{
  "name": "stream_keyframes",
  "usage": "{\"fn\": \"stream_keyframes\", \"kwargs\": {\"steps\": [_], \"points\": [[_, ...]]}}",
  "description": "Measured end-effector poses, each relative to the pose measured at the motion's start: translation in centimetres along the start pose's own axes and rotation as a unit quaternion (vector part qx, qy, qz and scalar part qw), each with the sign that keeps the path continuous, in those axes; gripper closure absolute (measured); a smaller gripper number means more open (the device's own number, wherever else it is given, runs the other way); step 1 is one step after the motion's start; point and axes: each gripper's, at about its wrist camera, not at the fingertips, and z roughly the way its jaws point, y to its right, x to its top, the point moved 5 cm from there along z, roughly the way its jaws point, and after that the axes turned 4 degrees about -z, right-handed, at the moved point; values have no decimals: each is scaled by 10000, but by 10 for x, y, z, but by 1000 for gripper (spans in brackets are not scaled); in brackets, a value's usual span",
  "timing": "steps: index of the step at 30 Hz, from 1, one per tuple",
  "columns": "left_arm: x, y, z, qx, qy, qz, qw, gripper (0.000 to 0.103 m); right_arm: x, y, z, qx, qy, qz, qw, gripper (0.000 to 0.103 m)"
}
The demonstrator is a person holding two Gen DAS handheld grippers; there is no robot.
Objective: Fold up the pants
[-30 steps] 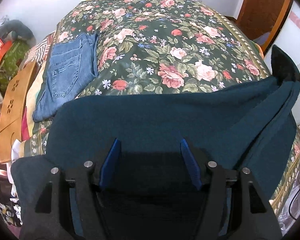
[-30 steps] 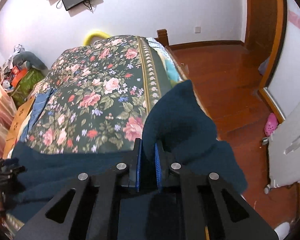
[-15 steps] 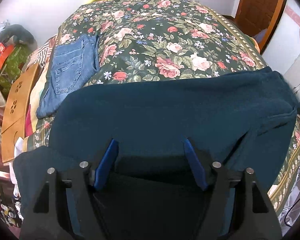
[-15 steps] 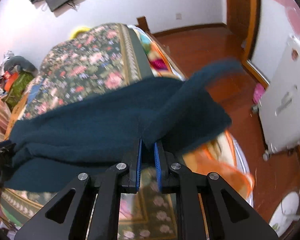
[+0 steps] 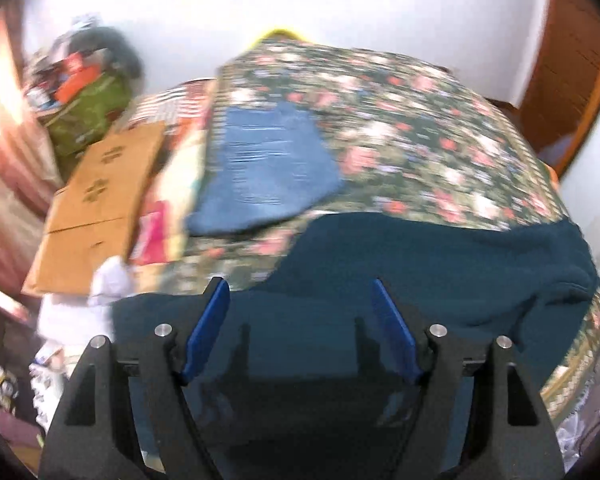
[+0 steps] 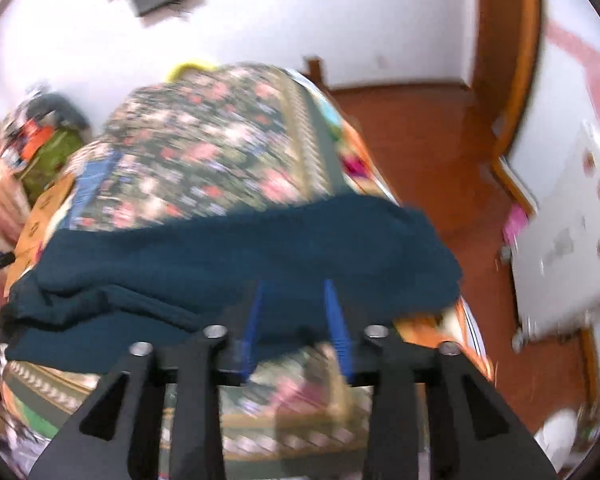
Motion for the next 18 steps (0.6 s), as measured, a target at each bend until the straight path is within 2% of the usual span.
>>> {"fn": "stream_keyframes", "kwargs": {"steps": [5, 10, 14, 18], "points": [[-9, -81, -5, 525, -48, -371, 9979, 28, 34, -89, 14, 686, 258, -865, 9935, 64], [-30, -157, 7, 854, -305, -739, 9931, 25, 50, -164, 55, 1234, 83, -1344, 9832, 64], [-45, -199, 26, 890, -641, -1084, 9880, 25, 52, -216, 80, 1610, -149, -1645, 9730, 64], [-59, -223, 56, 580, -976, -1510, 9820, 25, 55, -263, 105, 1920, -408, -1963, 9607, 64]]}}
